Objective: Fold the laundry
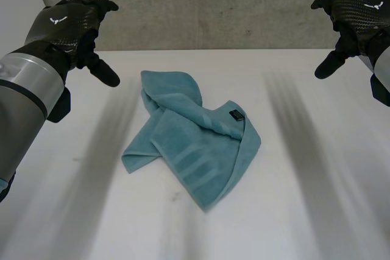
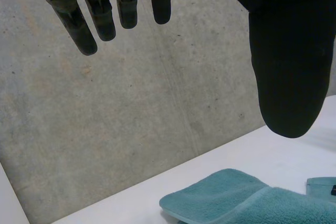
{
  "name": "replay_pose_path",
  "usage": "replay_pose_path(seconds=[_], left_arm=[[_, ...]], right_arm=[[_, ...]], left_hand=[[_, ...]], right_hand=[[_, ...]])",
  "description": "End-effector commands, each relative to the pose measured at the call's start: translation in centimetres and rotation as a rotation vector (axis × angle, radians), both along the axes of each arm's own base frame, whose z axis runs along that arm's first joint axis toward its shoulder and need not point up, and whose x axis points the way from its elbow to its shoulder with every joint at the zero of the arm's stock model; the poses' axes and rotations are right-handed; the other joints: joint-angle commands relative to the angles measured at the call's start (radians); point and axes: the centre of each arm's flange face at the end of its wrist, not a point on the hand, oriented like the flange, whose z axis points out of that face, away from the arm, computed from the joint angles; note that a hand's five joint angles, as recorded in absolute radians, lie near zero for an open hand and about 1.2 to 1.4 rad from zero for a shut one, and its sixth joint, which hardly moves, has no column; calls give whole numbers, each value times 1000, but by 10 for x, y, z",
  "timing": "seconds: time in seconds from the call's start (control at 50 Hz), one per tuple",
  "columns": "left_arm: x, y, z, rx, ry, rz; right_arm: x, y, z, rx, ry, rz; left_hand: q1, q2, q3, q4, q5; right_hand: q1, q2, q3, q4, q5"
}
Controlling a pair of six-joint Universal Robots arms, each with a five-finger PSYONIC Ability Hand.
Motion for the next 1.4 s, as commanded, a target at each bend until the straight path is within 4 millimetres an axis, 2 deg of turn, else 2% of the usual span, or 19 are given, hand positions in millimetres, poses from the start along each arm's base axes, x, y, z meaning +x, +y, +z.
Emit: replay_pose_path(seconds=[0.02,0.26,0.36,0.46,0.56,0.7,0.74,0.76,0.84,0.92,0.96,0.98,1.02,1.04,1.08,1.1,1.2,1.3,1.4], left_arm=[[-3,-6,-10,25,-15,1],[-20,-39,-65,98,-86,-6],[-26,-57,-96,114,-230,-10],[-21,-59,-102,119,-273,-1],[-7,-61,-109,151,-279,25],[16,-59,-98,151,-251,47],[20,-56,-97,160,-231,37],[20,-56,-97,160,-230,37],[25,-56,-96,172,-199,31],[29,-59,-97,177,-188,39],[31,-62,-96,169,-184,47],[31,-62,-96,169,-184,47],[33,-71,-92,133,-171,61],[33,-71,-92,132,-171,61],[35,-80,-88,90,-155,76],[35,-80,-88,90,-155,76],[30,-99,-94,70,-114,72],[17,-109,-106,103,-62,10],[-4,-111,-116,139,14,-136]], right_arm=[[3,1,-6,15,24,30],[25,-21,-74,210,89,180],[76,-26,-114,293,56,299],[105,-38,-154,375,7,339],[123,-54,-173,428,-95,369],[155,-59,-211,514,-211,417],[165,-64,-212,490,-233,429],[165,-64,-212,489,-233,429],[175,-71,-197,416,-251,464],[178,-76,-177,347,-265,483],[177,-76,-138,259,-288,502],[177,-76,-138,258,-288,502],[173,-66,-84,165,-311,526],[173,-66,-83,165,-312,526],[163,-51,-36,88,-324,557],[163,-51,-36,88,-324,557],[139,-2,36,-56,-286,638],[122,34,62,-104,-258,683],[108,66,68,-102,-240,730]], left_hand=[[-10,-10,-20,-12,-26],[102,101,91,99,85],[84,84,74,82,68],[78,78,68,76,62],[34,34,24,32,18],[-19,-19,-29,-21,-35],[-27,-28,-38,-30,-44],[-28,-28,-38,-30,-44],[-28,-28,-38,-30,-44],[-28,-28,-38,-30,-44],[-28,-28,-38,-30,-44],[-28,-28,-38,-30,-44],[-28,-28,-38,-30,-44],[-28,-28,-38,-30,-44],[-28,-28,-38,-30,-44],[-28,-28,-38,-30,-44],[-28,-28,-38,-30,-44],[-28,-28,-38,-30,-44],[-13,-13,-23,-15,-29]], right_hand=[[-23,-44,-36,-56,-57],[-4,-25,-17,-37,-38],[-10,-31,-23,-43,-44],[-10,-31,-23,-43,-44],[-4,-25,-17,-37,-38],[90,69,77,57,56],[501,480,488,468,467],[504,483,491,471,470],[1197,1176,1184,1164,1163],[1198,1178,1185,1166,1164],[1198,1178,1185,1166,1164],[1198,1178,1185,1166,1164],[1198,1178,1185,1166,1164],[1198,1178,1185,1166,1164],[1198,1178,1185,1166,1164],[1198,1178,1185,1166,1164],[1198,1178,1185,1166,1164],[1198,1178,1185,1166,1164],[1198,1178,1185,1166,1164]])
